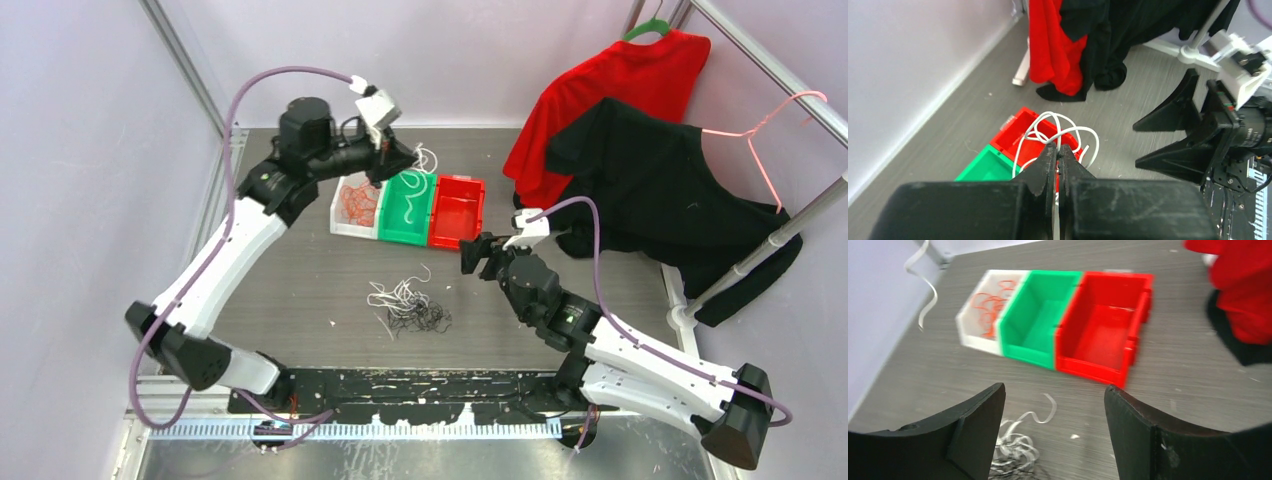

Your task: Untangle the cables

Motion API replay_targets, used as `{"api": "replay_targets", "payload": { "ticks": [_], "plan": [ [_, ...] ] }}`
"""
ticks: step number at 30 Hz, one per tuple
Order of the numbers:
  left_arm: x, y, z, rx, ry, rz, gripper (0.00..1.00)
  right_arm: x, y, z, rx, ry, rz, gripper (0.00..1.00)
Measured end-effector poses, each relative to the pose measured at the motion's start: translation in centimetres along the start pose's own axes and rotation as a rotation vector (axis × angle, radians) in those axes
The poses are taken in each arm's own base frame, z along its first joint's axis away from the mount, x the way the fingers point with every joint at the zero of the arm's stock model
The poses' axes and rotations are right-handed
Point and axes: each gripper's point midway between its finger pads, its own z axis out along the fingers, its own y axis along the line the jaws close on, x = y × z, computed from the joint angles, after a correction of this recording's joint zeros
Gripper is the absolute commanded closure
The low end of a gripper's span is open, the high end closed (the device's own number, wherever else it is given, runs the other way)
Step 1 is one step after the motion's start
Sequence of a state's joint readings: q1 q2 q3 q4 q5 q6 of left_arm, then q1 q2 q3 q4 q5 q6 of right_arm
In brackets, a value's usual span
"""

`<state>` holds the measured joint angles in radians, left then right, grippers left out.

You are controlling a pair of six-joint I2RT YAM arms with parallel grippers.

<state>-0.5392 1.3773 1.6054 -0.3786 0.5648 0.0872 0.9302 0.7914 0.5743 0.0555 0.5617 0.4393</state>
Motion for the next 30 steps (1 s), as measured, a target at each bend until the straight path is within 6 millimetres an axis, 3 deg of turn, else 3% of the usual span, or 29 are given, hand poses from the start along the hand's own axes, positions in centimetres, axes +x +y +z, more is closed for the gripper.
{"api": "replay_targets", "payload": {
  "ticks": [6,14,22,30],
  "plan": [
    [6.5,0.1,5.4,0.065,0.143,-0.077,1.0,-0.5,-4.4,-1.0,0.209,-0.035,-0.041,0.23],
    [14.6,0.0,11.6,0.135,0.313,-0.12,1.0,-3.2,-7.1,-3.2,0.315,-0.148,0.003,0.23],
    [17.6,2.1,15.6,0.126,0.366,-0.061,1.0,-2.5,-8.2,-3.6,0.344,-0.15,-0.008,0.23],
    [19.0,3.7,16.5,0.088,0.392,0.011,1.0,-1.7,-8.3,-3.5,0.338,-0.133,-0.013,0.23]
  ]
}}
